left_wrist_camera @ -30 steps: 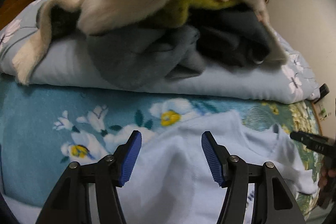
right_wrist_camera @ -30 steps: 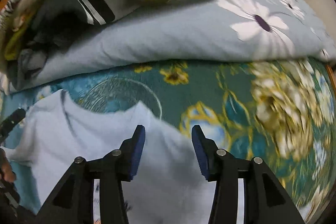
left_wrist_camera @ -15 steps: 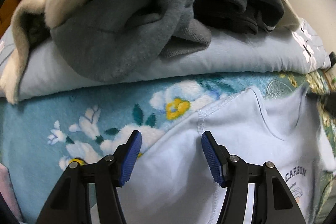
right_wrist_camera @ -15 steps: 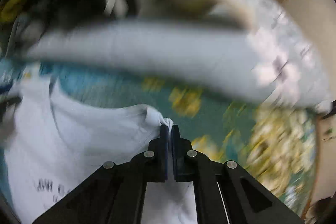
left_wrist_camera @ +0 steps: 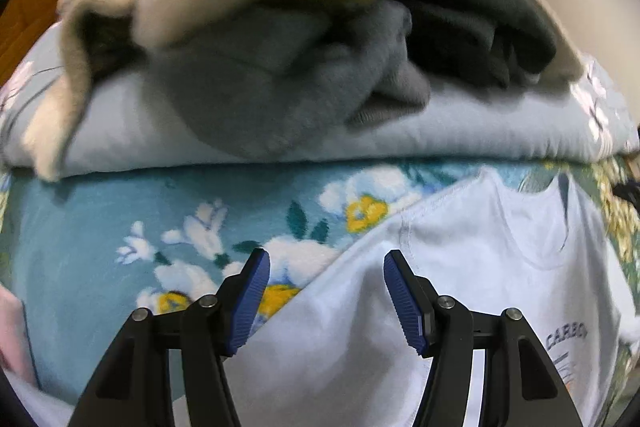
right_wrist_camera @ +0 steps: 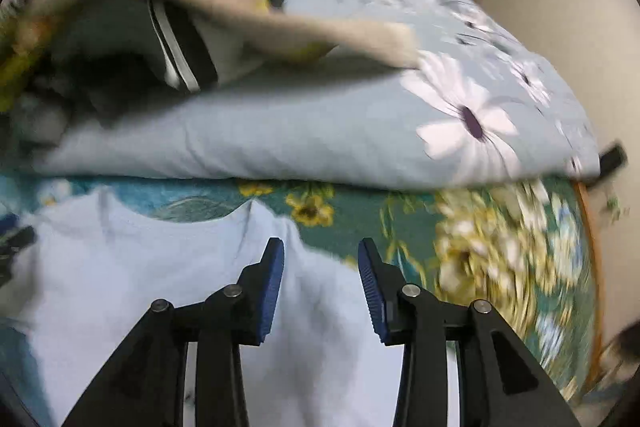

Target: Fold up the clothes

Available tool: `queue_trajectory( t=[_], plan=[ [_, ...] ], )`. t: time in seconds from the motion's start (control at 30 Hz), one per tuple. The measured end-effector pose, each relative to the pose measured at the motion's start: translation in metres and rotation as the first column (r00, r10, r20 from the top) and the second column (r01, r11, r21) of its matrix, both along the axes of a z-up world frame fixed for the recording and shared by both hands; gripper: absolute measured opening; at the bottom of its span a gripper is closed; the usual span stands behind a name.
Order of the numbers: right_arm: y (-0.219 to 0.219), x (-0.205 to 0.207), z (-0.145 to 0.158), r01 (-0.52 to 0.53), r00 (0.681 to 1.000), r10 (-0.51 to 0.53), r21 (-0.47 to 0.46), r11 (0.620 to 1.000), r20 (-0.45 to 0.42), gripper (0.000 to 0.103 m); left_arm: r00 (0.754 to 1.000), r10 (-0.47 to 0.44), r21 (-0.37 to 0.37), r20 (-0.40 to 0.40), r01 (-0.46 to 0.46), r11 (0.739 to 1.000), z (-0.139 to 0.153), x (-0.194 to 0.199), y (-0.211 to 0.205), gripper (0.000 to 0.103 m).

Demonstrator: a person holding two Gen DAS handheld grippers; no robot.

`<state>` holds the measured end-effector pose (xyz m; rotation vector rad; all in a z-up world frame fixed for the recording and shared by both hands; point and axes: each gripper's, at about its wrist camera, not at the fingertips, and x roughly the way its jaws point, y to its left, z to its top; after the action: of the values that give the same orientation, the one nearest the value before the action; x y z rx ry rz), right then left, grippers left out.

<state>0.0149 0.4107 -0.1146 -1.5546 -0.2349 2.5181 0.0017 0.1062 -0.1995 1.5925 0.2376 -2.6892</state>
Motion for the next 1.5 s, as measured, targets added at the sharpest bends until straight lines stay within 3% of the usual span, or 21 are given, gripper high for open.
queue_trajectory(
  t=[0.1, 0.17, 0.23, 0.33, 0.47, 0.63, 0.73, 0.9, 1.07, 1.17, 1.2, 1.23, 1.33, 1.5],
  plan=[
    [-0.012, 0.053, 0.015, 0.047, 0.999, -0.049, -0.082, 0.995, -0.022, 0.040, 0.996, 0.070, 0.003, -0.060, -0.070, 0.998, 0.022, 0.023, -0.006, 0.063],
    [-0.025, 0.085, 0.013, 0.058, 0.998, -0.058, -0.098, 0.994, 0.004, 0.040, 0.982, 0.160, -0.017, -0.097, -0.163, 0.987, 0.044, 0.041, -0.019, 0.063],
    [-0.038, 0.127, 0.010, 0.049, 0.998, -0.047, -0.092, 0.995, 0.030, 0.040, 0.955, 0.269, -0.010, -0.127, -0.272, 0.962, 0.068, 0.060, -0.044, 0.063],
    [-0.056, 0.171, 0.008, 0.032, 0.998, -0.027, -0.081, 0.996, 0.058, 0.040, 0.919, 0.361, 0.074, -0.157, -0.353, 0.933, 0.100, 0.092, -0.102, 0.063],
    [-0.075, 0.200, 0.021, 0.000, 0.999, 0.004, -0.086, 0.996, 0.039, 0.040, 0.901, 0.394, 0.061, -0.184, -0.389, 0.919, 0.122, 0.141, -0.166, 0.063],
    [-0.089, 0.206, 0.037, 0.022, 1.000, -0.025, -0.187, 0.982, -0.012, 0.040, 0.915, 0.344, 0.020, -0.209, -0.348, 0.937, 0.129, 0.205, -0.236, 0.063],
    [-0.102, 0.210, 0.044, 0.031, 0.999, -0.037, -0.236, 0.971, -0.020, 0.040, 0.947, 0.243, -0.010, -0.211, -0.251, 0.968, 0.120, 0.228, -0.253, 0.064],
    [-0.125, 0.218, 0.049, 0.004, 1.000, -0.010, -0.238, 0.971, -0.022, 0.040, 0.983, 0.105, 0.006, -0.152, -0.105, 0.994, 0.083, 0.216, -0.251, 0.064],
    [-0.130, 0.227, 0.052, 0.009, 1.000, -0.014, -0.231, 0.973, -0.018, 0.040, 0.988, 0.092, 0.002, -0.126, -0.092, 0.996, 0.059, 0.198, -0.254, 0.061],
    [-0.127, 0.234, 0.052, 0.032, 0.999, -0.037, -0.237, 0.971, -0.014, 0.040, 0.987, 0.068, -0.068, -0.148, -0.079, 0.995, 0.060, 0.197, -0.248, 0.033],
    [-0.125, 0.236, 0.051, 0.040, 0.999, -0.044, -0.240, 0.970, -0.011, 0.040, 0.986, 0.059, -0.071, -0.155, -0.071, 0.995, 0.063, 0.200, -0.248, 0.015],
    [-0.122, 0.237, 0.049, 0.049, 0.999, -0.051, -0.241, 0.969, -0.004, 0.040, 0.985, 0.046, -0.062, -0.165, -0.057, 0.996, 0.066, 0.202, -0.248, 0.008],
    [-0.115, 0.238, 0.045, 0.074, 0.997, -0.074, -0.248, 0.966, 0.011, 0.040, 0.978, 0.012, -0.001, -0.207, -0.012, 1.000, 0.081, 0.210, -0.251, 0.005],
    [-0.107, 0.234, 0.046, 0.091, 0.996, -0.092, -0.268, 0.959, 0.011, 0.040, 0.969, 0.054, 0.219, -0.241, 0.000, 0.976, 0.118, 0.227, -0.284, 0.005]
  ],
)
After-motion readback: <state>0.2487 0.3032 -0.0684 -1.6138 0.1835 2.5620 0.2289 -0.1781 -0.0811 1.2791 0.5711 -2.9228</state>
